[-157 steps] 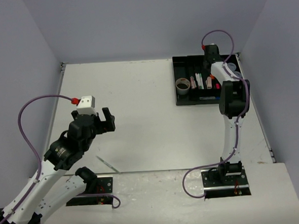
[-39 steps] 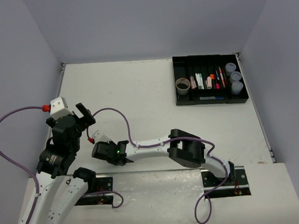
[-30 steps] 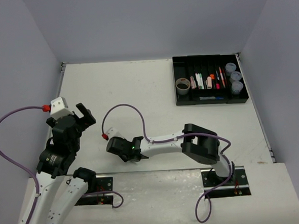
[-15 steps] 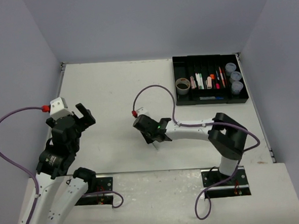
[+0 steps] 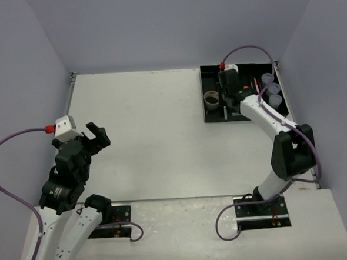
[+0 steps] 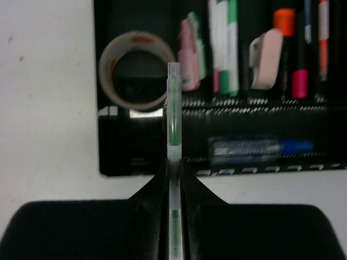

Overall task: Sort the stationery into containers
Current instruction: Place the pen in the storage box.

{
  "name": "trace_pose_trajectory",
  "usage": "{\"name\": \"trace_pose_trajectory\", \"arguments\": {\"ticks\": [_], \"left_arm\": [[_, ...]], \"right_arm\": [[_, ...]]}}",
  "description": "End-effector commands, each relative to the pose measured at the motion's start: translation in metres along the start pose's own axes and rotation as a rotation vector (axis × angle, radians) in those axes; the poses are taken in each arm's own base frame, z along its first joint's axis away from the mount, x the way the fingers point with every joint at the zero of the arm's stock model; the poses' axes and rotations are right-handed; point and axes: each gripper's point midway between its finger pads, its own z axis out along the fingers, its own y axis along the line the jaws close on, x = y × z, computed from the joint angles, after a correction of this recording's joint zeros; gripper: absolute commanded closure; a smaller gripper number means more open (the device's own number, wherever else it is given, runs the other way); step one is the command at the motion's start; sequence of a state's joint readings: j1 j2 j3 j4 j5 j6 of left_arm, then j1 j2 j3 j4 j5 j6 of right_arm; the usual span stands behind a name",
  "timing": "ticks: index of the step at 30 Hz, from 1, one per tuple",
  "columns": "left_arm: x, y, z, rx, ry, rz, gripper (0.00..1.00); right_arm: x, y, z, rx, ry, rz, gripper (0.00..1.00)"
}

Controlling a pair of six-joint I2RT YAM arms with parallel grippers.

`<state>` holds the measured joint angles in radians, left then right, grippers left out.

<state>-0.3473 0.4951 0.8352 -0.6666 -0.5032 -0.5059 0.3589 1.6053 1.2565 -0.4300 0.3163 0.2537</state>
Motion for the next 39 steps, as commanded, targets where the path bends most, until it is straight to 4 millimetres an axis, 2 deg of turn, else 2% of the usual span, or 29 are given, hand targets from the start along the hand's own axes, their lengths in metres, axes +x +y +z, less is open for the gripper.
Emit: {"name": "trace_pose_trajectory", "arguments": {"ticks": [1,3,4,6,9,11,12,14,22,26,34,36,39], "left_arm": [[-0.007,-0.006,-0.001,0.035,-0.031,0.002,0.0],[-0.007,-0.009,-0.002,0.047,-0.03,0.004,0.0],[-0.007,-0.009,-0.003,0.05,-0.029,0.004,0.0],[-0.006,-0.011,-0.004,0.064,-0.029,0.006,0.0],[-0.006,-0.013,-0.006,0.073,-0.032,0.004,0.0],[-0.006,-0.014,-0.007,0.08,-0.035,0.003,0.0],[-0.006,-0.014,-0.007,0.085,-0.034,0.004,0.0],[-0.005,-0.016,-0.008,0.093,-0.032,0.006,0.0],[-0.001,-0.022,-0.007,0.115,-0.013,0.02,0.0],[0.0,-0.023,-0.006,0.116,-0.007,0.026,0.0],[0.002,-0.024,-0.004,0.113,0.002,0.033,0.0],[0.002,-0.024,-0.004,0.112,0.001,0.033,0.0],[0.002,-0.023,-0.003,0.107,0.001,0.034,0.0]], "right_arm": [[-0.056,-0.073,0.035,0.167,-0.033,-0.087,1.0],[-0.067,-0.102,0.059,0.235,-0.009,-0.101,1.0],[-0.085,-0.111,0.06,0.255,-0.033,-0.125,1.0],[-0.094,-0.145,0.078,0.315,0.006,-0.144,1.0],[-0.093,-0.168,0.105,0.349,0.056,-0.199,1.0],[-0.103,-0.178,0.119,0.362,0.054,-0.251,1.0],[-0.105,-0.178,0.125,0.361,0.052,-0.263,1.0],[-0.102,-0.196,0.133,0.379,0.065,-0.247,1.0],[-0.081,-0.203,0.163,0.379,0.091,-0.304,1.0],[-0.077,-0.211,0.17,0.411,0.088,-0.302,1.0],[-0.071,-0.22,0.175,0.427,0.093,-0.282,0.85],[-0.071,-0.22,0.174,0.428,0.093,-0.281,0.75],[-0.073,-0.22,0.172,0.429,0.091,-0.275,0.67]]}}
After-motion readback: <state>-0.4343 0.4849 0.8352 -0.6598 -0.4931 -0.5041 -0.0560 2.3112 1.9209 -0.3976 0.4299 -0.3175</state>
